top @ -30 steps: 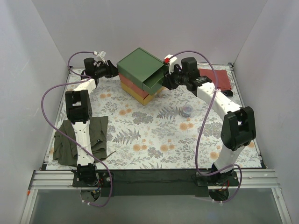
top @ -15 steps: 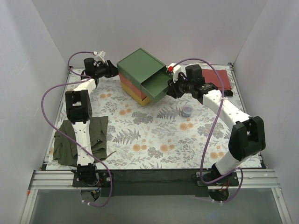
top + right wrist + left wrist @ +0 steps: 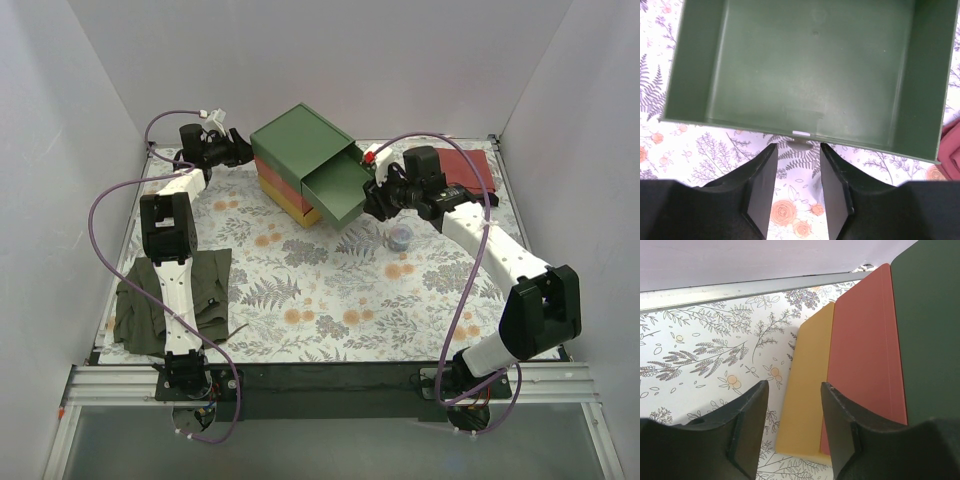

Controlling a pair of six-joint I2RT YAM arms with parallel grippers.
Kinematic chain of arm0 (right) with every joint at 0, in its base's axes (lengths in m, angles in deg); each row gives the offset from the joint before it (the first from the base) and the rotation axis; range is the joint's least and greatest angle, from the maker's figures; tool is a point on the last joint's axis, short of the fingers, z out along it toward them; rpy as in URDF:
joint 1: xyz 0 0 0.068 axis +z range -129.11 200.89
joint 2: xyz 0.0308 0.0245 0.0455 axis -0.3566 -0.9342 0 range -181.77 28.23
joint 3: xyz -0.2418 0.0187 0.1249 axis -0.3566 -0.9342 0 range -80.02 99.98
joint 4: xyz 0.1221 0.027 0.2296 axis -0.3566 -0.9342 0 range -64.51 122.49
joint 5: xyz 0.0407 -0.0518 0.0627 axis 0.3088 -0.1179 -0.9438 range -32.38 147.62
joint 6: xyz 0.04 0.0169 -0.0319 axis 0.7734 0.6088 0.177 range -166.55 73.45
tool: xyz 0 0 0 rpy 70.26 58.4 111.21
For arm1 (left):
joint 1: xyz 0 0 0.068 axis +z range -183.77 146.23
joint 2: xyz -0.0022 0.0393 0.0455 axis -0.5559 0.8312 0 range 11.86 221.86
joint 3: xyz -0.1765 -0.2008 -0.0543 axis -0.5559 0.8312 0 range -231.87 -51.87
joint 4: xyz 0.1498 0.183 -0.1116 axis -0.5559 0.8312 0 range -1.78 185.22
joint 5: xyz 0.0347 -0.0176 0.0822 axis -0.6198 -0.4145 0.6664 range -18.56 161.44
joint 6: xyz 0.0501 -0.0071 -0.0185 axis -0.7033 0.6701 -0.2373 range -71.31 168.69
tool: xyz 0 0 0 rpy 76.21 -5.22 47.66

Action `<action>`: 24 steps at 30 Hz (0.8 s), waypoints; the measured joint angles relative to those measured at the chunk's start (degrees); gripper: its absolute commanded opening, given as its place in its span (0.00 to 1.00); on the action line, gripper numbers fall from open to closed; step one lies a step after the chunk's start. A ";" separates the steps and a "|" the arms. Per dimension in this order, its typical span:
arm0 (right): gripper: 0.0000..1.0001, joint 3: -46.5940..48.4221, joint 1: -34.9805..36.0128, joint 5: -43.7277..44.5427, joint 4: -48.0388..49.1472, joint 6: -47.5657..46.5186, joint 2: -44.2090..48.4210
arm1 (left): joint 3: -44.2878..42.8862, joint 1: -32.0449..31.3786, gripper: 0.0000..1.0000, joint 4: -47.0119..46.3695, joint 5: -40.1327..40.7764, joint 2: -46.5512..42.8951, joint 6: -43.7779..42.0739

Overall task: Sort the stationery into containers
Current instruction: Open the drawer in the storage box.

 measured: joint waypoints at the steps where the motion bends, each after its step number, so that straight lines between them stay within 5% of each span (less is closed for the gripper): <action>1: 0.51 0.00 0.00 0.55 -0.24 -0.46 0.00 | 0.00 0.00 0.48 0.00 0.09 0.00 -0.02; 10: 0.62 -0.50 -0.50 2.47 -3.15 -3.43 0.31 | 0.17 0.00 0.49 0.00 0.46 0.00 -0.46; 16: 0.78 -3.23 -6.25 0.31 -8.94 -8.76 3.41 | 0.22 0.02 0.58 0.00 0.72 0.00 -0.85; 17: 0.88 -3.67 -7.69 -0.31 -10.56 -10.99 3.76 | 0.22 0.02 0.59 0.02 0.85 0.00 -0.94; 24: 0.98 -4.17 -13.18 -3.58 -16.94 -21.66 0.66 | 1.33 0.02 0.62 0.39 1.70 0.00 -1.38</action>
